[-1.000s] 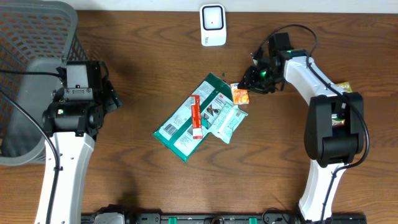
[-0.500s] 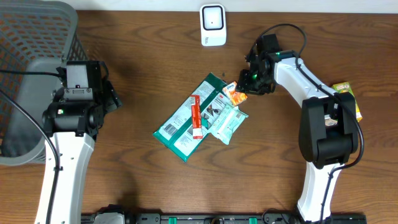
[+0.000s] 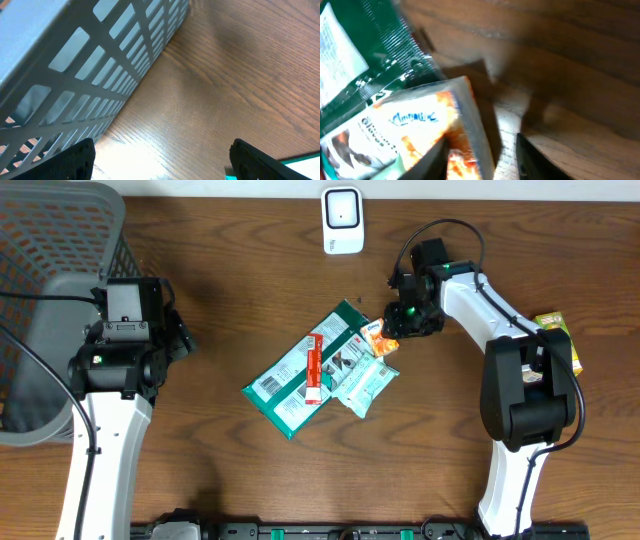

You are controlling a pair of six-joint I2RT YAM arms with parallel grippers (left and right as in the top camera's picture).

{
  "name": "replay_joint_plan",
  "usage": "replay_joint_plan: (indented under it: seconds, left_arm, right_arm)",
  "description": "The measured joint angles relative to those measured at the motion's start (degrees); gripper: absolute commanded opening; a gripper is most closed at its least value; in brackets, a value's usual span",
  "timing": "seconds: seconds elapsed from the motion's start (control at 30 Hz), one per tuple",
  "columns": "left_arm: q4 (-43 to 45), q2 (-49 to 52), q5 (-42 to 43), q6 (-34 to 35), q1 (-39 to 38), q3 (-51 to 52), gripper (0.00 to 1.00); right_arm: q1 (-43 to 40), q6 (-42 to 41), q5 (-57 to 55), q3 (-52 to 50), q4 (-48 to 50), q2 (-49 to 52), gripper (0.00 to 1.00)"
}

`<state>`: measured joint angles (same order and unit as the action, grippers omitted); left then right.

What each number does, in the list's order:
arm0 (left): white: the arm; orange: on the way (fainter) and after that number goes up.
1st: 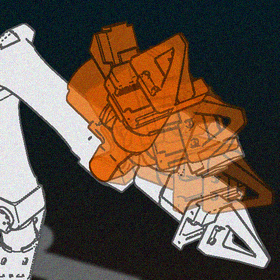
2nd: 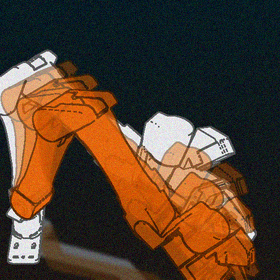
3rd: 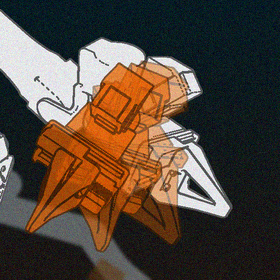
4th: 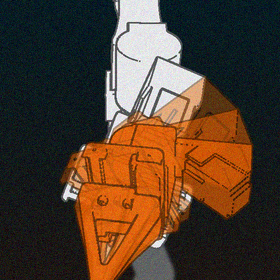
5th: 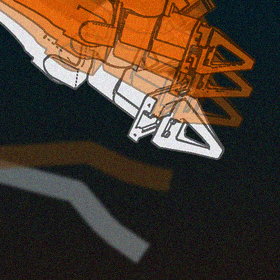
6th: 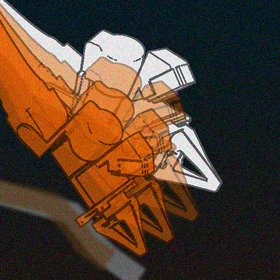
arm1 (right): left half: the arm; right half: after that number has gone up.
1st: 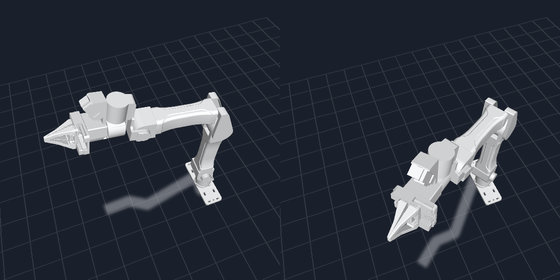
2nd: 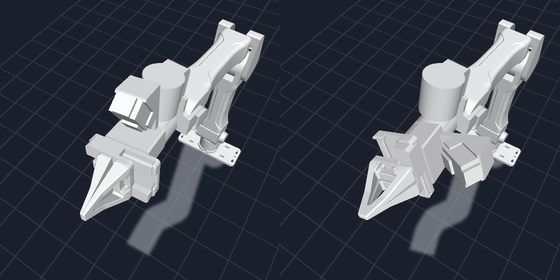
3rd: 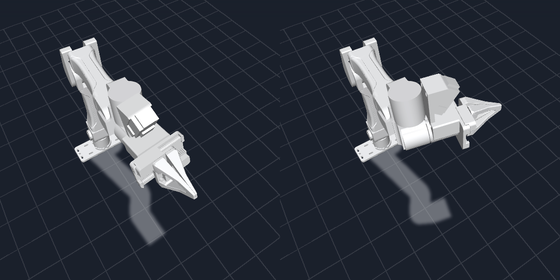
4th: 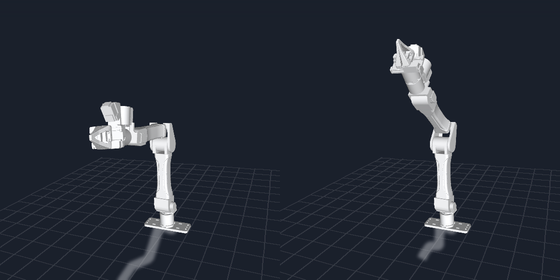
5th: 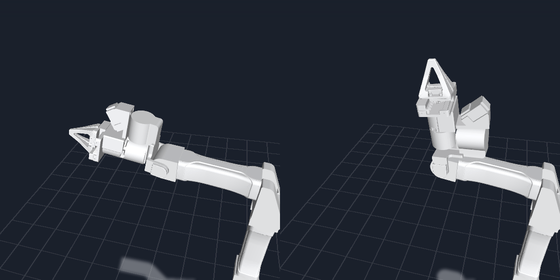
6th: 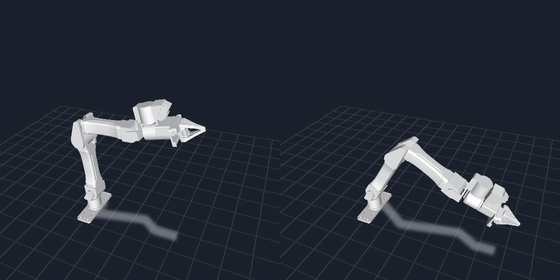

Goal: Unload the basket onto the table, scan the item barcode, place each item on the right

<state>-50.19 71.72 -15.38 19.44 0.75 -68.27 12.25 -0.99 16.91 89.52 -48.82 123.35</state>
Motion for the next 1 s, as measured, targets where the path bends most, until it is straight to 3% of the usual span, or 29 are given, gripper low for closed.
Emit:
replay_joint_plan:
  seconds: [0.1, 0.3, 0.43, 0.73, 0.87, 0.97, 1.0]
  left_arm:
    - [0.0, 0.0, 0.0, 0.0, 0.0, 0.0, 0.87]
    - [0.0, 0.0, 0.0, 0.0, 0.0, 0.0, 0.87]
    - [0.0, 0.0, 0.0, 0.0, 0.0, 0.0, 0.87]
    - [0.0, 0.0, 0.0, 0.0, 0.0, 0.0, 0.87]
    - [0.0, 0.0, 0.0, 0.0, 0.0, 0.0, 0.87]
    - [0.0, 0.0, 0.0, 0.0, 0.0, 0.0, 0.87]
    - [0.0, 0.0, 0.0, 0.0, 0.0, 0.0, 0.87]
  right_arm:
    - [0.0, 1.5, 0.5, 0.0, -0.7, 0.0, 0.25]
    - [-0.1, 2.6, 0.9, 0.0, -1.4, 0.0, 0.38]
    - [-0.2, 3.0, 1.0, 0.0, -2.3, 0.0, 0.28]
    - [-0.1, 3.1, 0.8, 0.0, -3.8, 0.0, 0.33]
    - [0.0, 3.1, 0.3, -0.4, -3.7, -0.1, 0.27]
    - [0.0, 2.9, 0.8, -2.3, -1.5, -1.1, 0.01]
    - [0.0, 3.0, 1.2, -3.0, -0.9, -1.5, 0.01]
